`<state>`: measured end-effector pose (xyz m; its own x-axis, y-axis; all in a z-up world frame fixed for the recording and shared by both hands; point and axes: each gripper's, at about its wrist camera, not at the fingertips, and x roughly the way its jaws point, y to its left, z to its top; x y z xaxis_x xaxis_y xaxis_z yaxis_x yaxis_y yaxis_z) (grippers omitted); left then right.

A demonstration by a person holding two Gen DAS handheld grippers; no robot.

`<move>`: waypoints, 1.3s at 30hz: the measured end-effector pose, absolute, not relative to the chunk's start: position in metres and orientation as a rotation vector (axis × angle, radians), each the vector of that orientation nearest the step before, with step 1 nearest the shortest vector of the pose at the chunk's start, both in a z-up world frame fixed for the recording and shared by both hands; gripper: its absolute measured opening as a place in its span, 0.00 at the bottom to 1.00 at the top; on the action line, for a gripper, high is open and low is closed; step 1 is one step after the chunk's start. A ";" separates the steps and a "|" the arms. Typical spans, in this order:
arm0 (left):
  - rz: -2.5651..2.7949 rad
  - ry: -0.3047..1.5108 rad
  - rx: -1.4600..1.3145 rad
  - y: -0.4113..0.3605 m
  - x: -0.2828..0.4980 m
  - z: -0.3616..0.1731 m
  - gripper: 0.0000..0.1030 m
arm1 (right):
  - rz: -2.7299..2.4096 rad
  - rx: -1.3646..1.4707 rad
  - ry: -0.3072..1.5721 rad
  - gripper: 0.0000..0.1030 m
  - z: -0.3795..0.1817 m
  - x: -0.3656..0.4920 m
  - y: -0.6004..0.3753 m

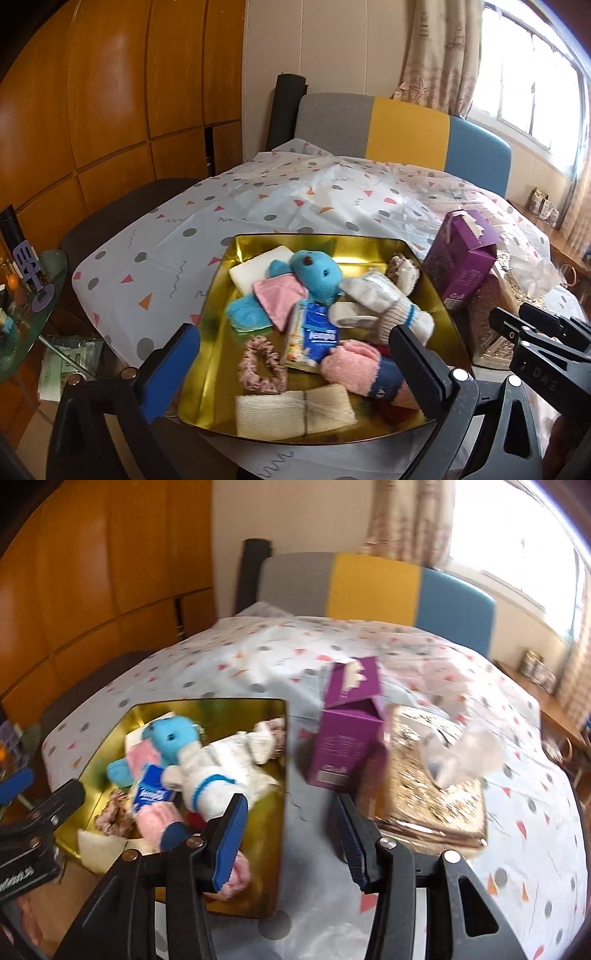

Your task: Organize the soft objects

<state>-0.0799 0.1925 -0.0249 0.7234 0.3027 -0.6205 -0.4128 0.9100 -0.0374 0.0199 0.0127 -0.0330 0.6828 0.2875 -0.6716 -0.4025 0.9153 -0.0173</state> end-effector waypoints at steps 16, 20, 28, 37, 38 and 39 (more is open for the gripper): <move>0.441 0.647 -0.127 0.173 -0.078 -0.024 1.00 | 0.309 -0.111 0.674 0.48 -0.030 0.016 -0.010; 0.440 0.653 -0.130 0.172 -0.078 -0.024 1.00 | 0.314 -0.109 0.677 0.48 -0.031 0.016 -0.009; 0.428 0.652 -0.134 0.171 -0.077 -0.024 1.00 | 0.323 -0.112 0.683 0.48 -0.034 0.016 -0.006; 0.430 0.656 -0.142 0.172 -0.077 -0.025 1.00 | 0.329 -0.111 0.688 0.48 -0.034 0.017 -0.005; 0.431 0.658 -0.143 0.173 -0.077 -0.025 1.00 | 0.330 -0.111 0.689 0.48 -0.034 0.017 -0.005; 0.432 0.660 -0.143 0.173 -0.077 -0.025 1.00 | 0.330 -0.111 0.690 0.48 -0.035 0.017 -0.005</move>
